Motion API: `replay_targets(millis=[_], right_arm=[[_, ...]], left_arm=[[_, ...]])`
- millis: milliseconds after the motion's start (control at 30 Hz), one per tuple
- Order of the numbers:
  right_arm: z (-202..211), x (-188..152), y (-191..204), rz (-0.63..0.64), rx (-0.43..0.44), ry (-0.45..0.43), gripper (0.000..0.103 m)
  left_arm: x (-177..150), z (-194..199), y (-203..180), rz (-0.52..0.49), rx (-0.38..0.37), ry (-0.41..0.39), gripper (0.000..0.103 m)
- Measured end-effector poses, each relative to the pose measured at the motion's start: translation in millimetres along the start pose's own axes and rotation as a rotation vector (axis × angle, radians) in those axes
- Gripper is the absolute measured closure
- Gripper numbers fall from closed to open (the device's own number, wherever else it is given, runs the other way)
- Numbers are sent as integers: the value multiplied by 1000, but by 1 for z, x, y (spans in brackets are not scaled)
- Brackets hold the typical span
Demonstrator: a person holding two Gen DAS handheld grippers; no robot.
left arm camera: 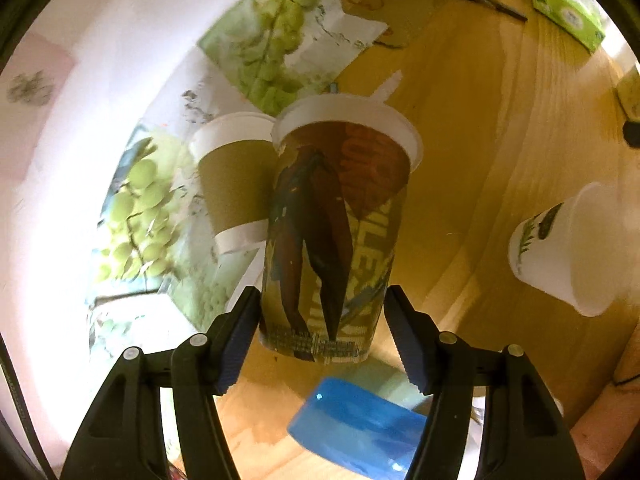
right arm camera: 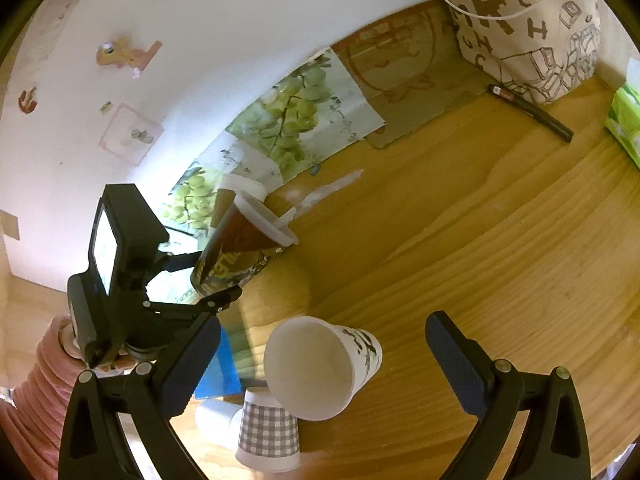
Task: Flip cup upright
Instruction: 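Lift the printed cup off the desk with the left gripper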
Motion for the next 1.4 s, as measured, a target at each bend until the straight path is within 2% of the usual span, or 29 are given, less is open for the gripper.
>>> replay_targets(millis=[300,533,933,1267,1400], right_arm=[[15,-6,12,69,42,0,0],[32,-18,25,139,74,-7,0],[66,-42,39,213,115,-36,0],[96,-67,41,226,112,-78,0],[105,-81,42,226,109,-86,0]], left_arm=[[-17,39,-5,103,3,-9,37],[-34,72,-12,202,-7,-50,37],[-84,128,-26,396,-21,-206,37],[-124,146,-46,519,-62,-309,37],[-146,152,-59,566,-56,-339,37]])
Point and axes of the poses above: each gripper's, at about its wrist camera, not at the fingertips, and z roughly against the way its jaws point, y to its left, x to its top, the point moved 6 cm from there along -z, roughly the way its jaws point, and after that the axes turned 3 degrees about -x, right-handed, at the moved point
